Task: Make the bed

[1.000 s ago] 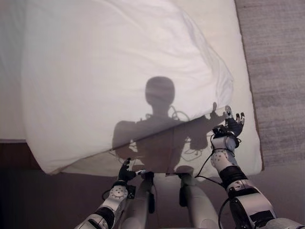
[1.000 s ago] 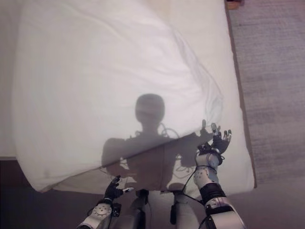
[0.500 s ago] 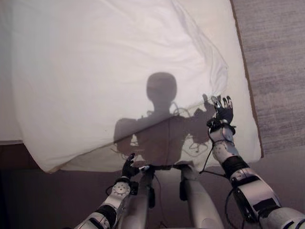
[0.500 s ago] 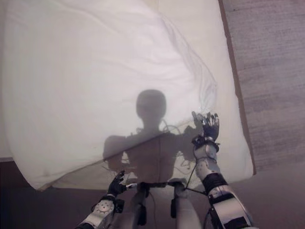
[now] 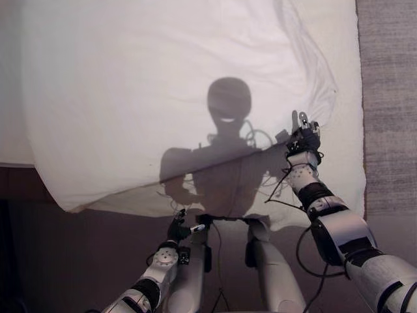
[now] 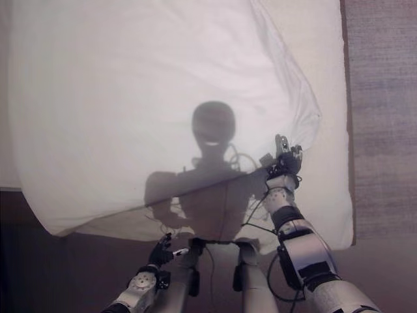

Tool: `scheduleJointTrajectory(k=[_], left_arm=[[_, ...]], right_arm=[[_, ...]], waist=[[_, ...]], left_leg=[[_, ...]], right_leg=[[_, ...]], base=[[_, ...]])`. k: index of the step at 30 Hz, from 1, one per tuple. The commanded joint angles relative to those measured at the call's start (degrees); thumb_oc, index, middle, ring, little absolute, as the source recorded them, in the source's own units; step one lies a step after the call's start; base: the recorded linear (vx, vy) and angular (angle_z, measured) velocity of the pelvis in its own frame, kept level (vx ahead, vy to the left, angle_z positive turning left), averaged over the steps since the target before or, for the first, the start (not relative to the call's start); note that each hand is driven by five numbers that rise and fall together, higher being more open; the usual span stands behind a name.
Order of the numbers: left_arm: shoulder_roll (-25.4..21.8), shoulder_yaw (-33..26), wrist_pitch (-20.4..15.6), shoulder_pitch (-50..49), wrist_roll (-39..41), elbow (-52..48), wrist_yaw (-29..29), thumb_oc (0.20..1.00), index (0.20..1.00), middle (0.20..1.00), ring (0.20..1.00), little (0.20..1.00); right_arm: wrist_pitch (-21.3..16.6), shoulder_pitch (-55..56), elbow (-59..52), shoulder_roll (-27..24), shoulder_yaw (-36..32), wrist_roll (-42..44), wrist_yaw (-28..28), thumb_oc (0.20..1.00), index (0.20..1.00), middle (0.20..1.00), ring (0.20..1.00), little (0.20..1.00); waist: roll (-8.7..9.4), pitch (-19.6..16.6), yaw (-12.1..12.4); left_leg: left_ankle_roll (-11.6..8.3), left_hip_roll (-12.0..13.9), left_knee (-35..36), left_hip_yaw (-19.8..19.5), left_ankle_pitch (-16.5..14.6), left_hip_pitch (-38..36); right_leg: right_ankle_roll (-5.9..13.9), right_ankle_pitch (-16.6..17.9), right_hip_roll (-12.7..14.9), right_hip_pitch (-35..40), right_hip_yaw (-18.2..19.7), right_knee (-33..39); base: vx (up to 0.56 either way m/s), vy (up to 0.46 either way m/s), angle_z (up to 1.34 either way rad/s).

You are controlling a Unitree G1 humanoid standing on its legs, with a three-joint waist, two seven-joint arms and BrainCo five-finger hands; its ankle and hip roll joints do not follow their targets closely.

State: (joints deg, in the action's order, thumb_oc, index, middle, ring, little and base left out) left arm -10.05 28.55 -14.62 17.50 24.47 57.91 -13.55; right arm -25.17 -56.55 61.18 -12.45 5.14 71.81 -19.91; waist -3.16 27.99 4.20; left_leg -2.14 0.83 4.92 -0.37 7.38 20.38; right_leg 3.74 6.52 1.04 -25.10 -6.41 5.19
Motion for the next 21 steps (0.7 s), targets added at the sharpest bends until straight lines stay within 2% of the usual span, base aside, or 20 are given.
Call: scheduleJointTrajectory(k=[1, 5, 6, 7, 8, 9, 10, 12, 13, 14, 16, 17, 21], left_arm=[[0.7, 2.2, -0.2, 2.1, 1.1, -0.9, -1.3, 1.000, 1.000, 1.000, 1.000, 1.000], [0.1, 1.8, -0.5, 1.9, 2.0, -1.9, -1.8, 1.000, 1.000, 1.000, 1.000, 1.000], [0.0, 1.4, -0.7, 1.8, 2.0, -2.1, -2.1, 1.000, 1.000, 1.000, 1.000, 1.000], [0.0, 1.4, -0.7, 1.7, 2.0, -2.1, -2.1, 1.000, 1.000, 1.000, 1.000, 1.000], [-0.3, 0.5, -1.0, 1.5, 1.3, -2.4, -2.7, 1.000, 1.000, 1.000, 1.000, 1.000], [-0.2, 0.5, -1.0, 1.5, 1.3, -2.4, -2.7, 1.000, 1.000, 1.000, 1.000, 1.000], [-0.3, -0.3, -1.6, 1.1, 0.1, -3.0, -3.8, 1.000, 1.000, 1.000, 1.000, 1.000], [-0.1, -1.2, -2.2, 0.8, -1.6, -3.2, -5.2, 1.000, 1.000, 1.000, 1.000, 1.000], [-0.1, -1.1, -2.2, 0.8, -1.6, -3.2, -5.3, 1.000, 1.000, 1.000, 1.000, 1.000], [-0.1, -1.8, -2.6, 0.7, -3.1, -3.0, -6.3, 1.000, 1.000, 1.000, 1.000, 1.000], [-0.1, -2.0, -2.7, 0.6, -3.8, -2.8, -6.6, 1.000, 1.000, 1.000, 1.000, 1.000], [-0.3, -2.3, -2.9, 0.6, -4.4, -2.6, -7.1, 1.000, 1.000, 1.000, 1.000, 1.000], [-0.3, -2.6, -3.1, 0.8, -4.1, -1.9, -7.5, 1.000, 1.000, 1.000, 1.000, 1.000]], right_arm=[[-1.8, -2.5, -3.8, 2.0, 1.2, 1.5, -0.6, 1.000, 1.000, 1.000, 1.000, 1.000], [-1.9, -2.9, -7.3, 2.3, 3.6, -1.3, -1.1, 1.000, 1.000, 1.000, 1.000, 1.000], [-1.3, -2.4, -10.8, 1.2, 5.6, -6.1, -1.9, 1.000, 1.000, 1.000, 1.000, 1.000], [-1.3, -2.2, -11.1, 1.3, 5.7, -6.4, -2.3, 1.000, 1.000, 1.000, 1.000, 1.000], [-1.1, -0.2, -17.9, -0.8, 8.2, -15.4, -4.9, 1.000, 1.000, 1.000, 1.000, 1.000], [-1.0, -0.1, -18.2, -0.7, 8.2, -15.6, -5.2, 1.000, 1.000, 1.000, 1.000, 1.000], [-2.4, 4.1, -26.1, -2.1, 8.5, -24.0, -8.2, 1.000, 1.000, 1.000, 1.000, 1.000], [-3.9, 9.9, -34.0, -3.0, 6.5, -33.6, -13.2, 1.000, 1.000, 1.000, 1.000, 1.000], [-3.8, 10.2, -34.4, -2.9, 6.6, -34.0, -13.6, 1.000, 1.000, 1.000, 1.000, 1.000], [-5.3, 15.0, -37.4, -3.6, 3.0, -39.7, -17.2, 1.000, 1.000, 1.000, 1.000, 1.000], [-5.7, 16.9, -38.4, -3.8, 1.6, -41.6, -18.7, 1.000, 1.000, 1.000, 1.000, 1.000], [-6.7, 20.1, -38.0, -3.7, -1.1, -43.5, -21.5, 1.000, 1.000, 1.000, 1.000, 1.000], [-7.6, 24.8, -34.9, -2.4, -3.9, -42.4, -22.6, 1.000, 1.000, 1.000, 1.000, 1.000]], waist=[[1.31, 0.2, 1.1], [1.32, 0.8, 1.2], [1.53, 1.1, 0.9], [1.49, 1.1, 0.8], [2.02, 1.6, 0.1], [2.04, 1.5, 0.1], [2.62, 1.8, -0.8], [2.91, 1.8, -1.9], [2.91, 1.8, -1.9], [3.01, 1.8, -2.6], [3.03, 1.8, -2.9], [3.00, 1.8, -3.4], [3.21, 1.8, -4.1]], left_leg=[[-2.09, -1.6, -0.3, -1.0, 0.3, 1.6], [-2.23, -1.7, -0.2, -1.1, 0.7, 2.2], [-2.29, -1.7, -0.2, -1.0, 0.9, 2.4], [-2.29, -1.7, -0.2, -1.0, 0.9, 2.4], [-2.30, -1.5, -0.3, -0.9, 0.7, 2.1], [-2.28, -1.6, -0.2, -0.9, 0.9, 2.3], [-2.15, -1.7, -0.3, -0.8, 0.9, 2.3], [-1.95, -1.7, -0.4, -0.7, 0.7, 2.3], [-1.95, -1.7, -0.4, -0.7, 0.7, 2.2], [-1.75, -1.7, -0.5, -0.7, 0.6, 2.3], [-1.71, -1.7, -0.5, -0.7, 0.6, 2.2], [-1.64, -1.8, -0.4, -0.6, 0.5, 2.2], [-1.50, -1.8, -0.3, -0.3, 0.3, 2.1]], right_leg=[[3.43, 3.0, 3.0, 1.4, 0.4, -2.5], [3.47, 3.2, 3.2, 1.0, 0.2, -2.5], [3.47, 3.3, 3.3, 0.7, 0.1, -2.4], [3.47, 3.3, 3.3, 0.8, 0.1, -2.5], [3.47, 3.2, 3.3, 0.9, 0.2, -2.6], [3.48, 3.4, 3.4, 0.8, 0.1, -2.6], [3.50, 3.2, 3.4, 0.7, 0.3, -2.8], [3.62, 3.1, 3.5, 0.6, 0.4, -3.1], [3.63, 3.0, 3.5, 0.6, 0.4, -3.1], [3.64, 2.9, 3.7, 0.5, 0.5, -3.4], [3.71, 2.8, 3.8, 0.6, 0.6, -3.4], [3.87, 2.8, 3.9, 0.6, 0.7, -3.3], [4.13, 3.2, 3.9, 0.4, 1.1, -3.1]], base=[[0.00, 0.000, 0.00], [0.00, 0.000, 0.00], [0.00, 0.000, 0.00], [-0.01, 0.027, 0.03], [0.00, 0.000, 0.00], [-0.02, 0.032, 0.02], [0.00, 0.000, 0.00], [0.00, 0.028, 0.04], [0.00, 0.026, 0.06], [-0.01, 0.022, 0.06], [-0.01, 0.026, 0.03], [0.00, 0.000, 0.00], [-0.02, 0.024, -0.02]])
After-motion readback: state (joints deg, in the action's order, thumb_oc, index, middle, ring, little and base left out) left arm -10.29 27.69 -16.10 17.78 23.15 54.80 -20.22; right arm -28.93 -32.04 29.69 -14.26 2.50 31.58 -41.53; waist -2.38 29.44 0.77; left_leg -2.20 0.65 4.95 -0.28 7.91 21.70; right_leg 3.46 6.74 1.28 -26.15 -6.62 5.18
